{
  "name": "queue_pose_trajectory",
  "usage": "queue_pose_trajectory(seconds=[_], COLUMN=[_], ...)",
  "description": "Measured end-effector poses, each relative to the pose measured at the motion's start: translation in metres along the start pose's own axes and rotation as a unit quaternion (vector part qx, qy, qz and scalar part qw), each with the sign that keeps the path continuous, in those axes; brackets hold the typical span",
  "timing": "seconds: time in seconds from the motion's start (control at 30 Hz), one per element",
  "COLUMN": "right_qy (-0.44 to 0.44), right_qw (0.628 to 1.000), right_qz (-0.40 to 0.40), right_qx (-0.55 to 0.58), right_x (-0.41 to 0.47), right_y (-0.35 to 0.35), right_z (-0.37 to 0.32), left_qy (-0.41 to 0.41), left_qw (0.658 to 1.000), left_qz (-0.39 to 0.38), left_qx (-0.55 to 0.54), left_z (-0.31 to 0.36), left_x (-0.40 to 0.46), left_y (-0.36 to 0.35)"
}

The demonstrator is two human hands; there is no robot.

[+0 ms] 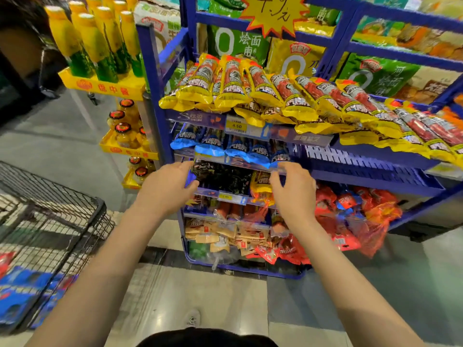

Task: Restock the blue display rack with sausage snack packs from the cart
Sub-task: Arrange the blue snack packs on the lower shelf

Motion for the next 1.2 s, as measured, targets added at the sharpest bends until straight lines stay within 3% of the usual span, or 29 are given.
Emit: queue_pose_trajectory(seconds=[0.13,0.23,0.43,0.63,0.8,0.9,1.2], right_qy=[0.127,0.198,0.32,0.402,0.412,0.406,0.37], right_qw=[0.991,0.971,0.887,0.808,0.767,0.762,0.758], right_qz=[-0.036,-0.13,-0.327,-0.425,-0.484,-0.497,-0.525], right_qx=[-0.026,-0.011,-0.061,-0.072,-0.09,-0.091,-0.118], right_x=[-0.042,-0.08,-0.175,-0.255,-0.293,-0.308,-0.319], right_y=[-0.016,-0.038,-0.105,-0.143,-0.181,-0.203,-0.275], right_z=[-0.042,-0.066,-0.095,-0.119,-0.161,-0.189,-0.26], left_qy=[0.079,0.15,0.28,0.404,0.47,0.487,0.441], left_qw=[0.996,0.988,0.959,0.911,0.874,0.862,0.886], left_qz=[0.031,0.043,0.017,-0.043,-0.053,-0.046,-0.06], left_qx=[-0.007,0.001,-0.027,-0.069,-0.112,-0.131,-0.132], left_z=[-0.007,-0.015,-0.024,-0.04,-0.091,-0.129,-0.253], left_x=[-0.071,-0.129,-0.249,-0.345,-0.4,-0.418,-0.395], left_y=[0.008,-0.003,-0.043,-0.07,-0.08,-0.075,-0.055])
Point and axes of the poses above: each hand's wrist, its own x-axis towards the middle knuckle, its own y-axis out of the back of the hand, z = x × y, the point moved 7 cm from there along x, towards the middle knuckle, and after that the axes turned 10 degrees about -y, right-handed, at the moved point
